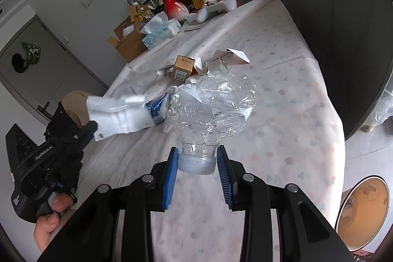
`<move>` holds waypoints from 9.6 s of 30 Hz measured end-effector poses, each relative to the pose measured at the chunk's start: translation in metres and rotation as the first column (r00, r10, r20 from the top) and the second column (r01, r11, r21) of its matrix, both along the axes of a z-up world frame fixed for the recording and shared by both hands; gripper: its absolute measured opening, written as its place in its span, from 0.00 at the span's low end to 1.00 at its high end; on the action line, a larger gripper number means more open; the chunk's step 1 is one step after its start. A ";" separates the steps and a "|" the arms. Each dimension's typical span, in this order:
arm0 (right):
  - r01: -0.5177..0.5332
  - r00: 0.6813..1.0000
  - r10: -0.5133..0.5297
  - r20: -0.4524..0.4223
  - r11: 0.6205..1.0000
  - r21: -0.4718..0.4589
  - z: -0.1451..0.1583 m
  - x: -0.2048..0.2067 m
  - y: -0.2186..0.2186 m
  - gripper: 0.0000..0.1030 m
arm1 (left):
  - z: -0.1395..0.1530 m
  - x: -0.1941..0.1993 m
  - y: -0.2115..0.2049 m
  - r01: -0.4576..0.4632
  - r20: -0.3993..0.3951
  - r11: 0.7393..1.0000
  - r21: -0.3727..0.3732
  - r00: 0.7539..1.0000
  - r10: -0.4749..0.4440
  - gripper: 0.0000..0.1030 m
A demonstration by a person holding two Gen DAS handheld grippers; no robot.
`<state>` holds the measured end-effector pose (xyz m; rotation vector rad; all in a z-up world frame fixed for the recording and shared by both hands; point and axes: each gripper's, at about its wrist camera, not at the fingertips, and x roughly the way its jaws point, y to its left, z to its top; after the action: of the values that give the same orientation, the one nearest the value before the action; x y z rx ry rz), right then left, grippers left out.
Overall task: Collect trash
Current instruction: 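Grasp the clear plastic bottle with the right tool while the left grasps the white mask, then carry the bottle in the right tool while the left carries the mask to the bin, then open both tools over the bin to drop the bottle and mask, then move both tools back over the table toward the remaining trash, then grasp the blue tissue pack with the left tool while the right grasps a clear wrapper, then carry the tissue pack in the left tool while the right carries the wrapper to the bin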
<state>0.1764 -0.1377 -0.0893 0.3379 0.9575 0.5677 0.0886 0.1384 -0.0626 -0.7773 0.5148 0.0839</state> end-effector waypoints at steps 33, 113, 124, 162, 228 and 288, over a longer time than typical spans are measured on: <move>0.152 0.979 -0.146 0.143 0.988 -0.035 0.070 -0.031 -0.072 0.31 | 0.036 -0.019 -0.059 0.174 0.120 0.985 0.013 0.977 -0.175 0.02; 0.623 0.691 -0.653 -0.310 0.756 -0.202 -0.219 -0.134 -0.422 0.31 | -0.210 0.078 -0.498 0.858 -0.569 0.512 -0.047 0.398 -0.719 0.09; 0.579 0.718 -0.608 -0.339 0.792 -0.193 -0.243 -0.111 -0.403 0.31 | -0.134 0.086 -0.452 0.759 -0.450 0.649 0.045 0.595 -0.666 0.86; 0.509 0.854 -0.517 -0.059 0.853 -0.116 -0.097 -0.041 -0.320 0.85 | 0.008 0.049 -0.106 0.192 -0.191 0.968 0.160 0.968 -0.161 0.95; 0.090 0.989 -0.072 0.130 0.986 -0.141 0.022 0.051 -0.039 0.86 | -0.020 0.096 0.014 0.099 -0.295 0.955 0.280 0.955 -0.013 0.29; -0.004 0.998 0.004 0.061 1.000 0.013 0.024 0.045 -0.037 0.28 | 0.001 0.038 -0.031 0.059 -0.149 0.982 0.177 0.988 -0.032 0.29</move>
<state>0.2216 -0.1748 -0.0651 0.3287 0.8965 0.5850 0.1264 0.1076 -0.0612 -0.5831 0.6542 0.1440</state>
